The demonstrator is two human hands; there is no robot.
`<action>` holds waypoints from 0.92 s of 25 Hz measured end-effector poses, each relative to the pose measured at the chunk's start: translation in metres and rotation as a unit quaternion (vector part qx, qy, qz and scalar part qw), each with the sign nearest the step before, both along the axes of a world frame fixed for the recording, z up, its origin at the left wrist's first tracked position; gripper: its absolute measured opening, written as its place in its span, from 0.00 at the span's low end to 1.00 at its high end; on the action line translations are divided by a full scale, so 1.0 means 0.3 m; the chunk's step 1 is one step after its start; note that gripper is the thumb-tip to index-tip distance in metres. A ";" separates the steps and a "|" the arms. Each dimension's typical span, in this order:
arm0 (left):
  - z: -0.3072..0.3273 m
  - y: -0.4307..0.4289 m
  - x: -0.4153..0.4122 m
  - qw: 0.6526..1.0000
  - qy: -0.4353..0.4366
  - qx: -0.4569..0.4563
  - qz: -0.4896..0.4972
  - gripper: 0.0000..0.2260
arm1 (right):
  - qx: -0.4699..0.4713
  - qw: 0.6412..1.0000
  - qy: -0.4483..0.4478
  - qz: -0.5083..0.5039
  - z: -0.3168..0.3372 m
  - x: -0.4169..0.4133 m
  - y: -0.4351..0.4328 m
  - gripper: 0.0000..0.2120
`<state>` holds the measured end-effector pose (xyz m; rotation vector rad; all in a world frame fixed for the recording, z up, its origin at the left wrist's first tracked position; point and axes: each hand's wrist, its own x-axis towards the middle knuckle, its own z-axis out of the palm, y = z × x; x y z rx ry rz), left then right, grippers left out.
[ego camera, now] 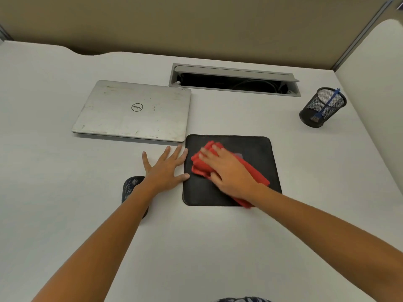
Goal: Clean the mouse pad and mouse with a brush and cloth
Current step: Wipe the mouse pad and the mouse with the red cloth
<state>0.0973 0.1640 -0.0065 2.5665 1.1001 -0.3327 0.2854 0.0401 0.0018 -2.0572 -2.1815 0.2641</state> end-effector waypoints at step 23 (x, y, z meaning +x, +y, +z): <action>0.014 -0.005 -0.006 1.000 0.010 -0.019 -0.007 0.50 | -0.009 0.999 0.026 0.020 -0.028 0.043 -0.307 0.27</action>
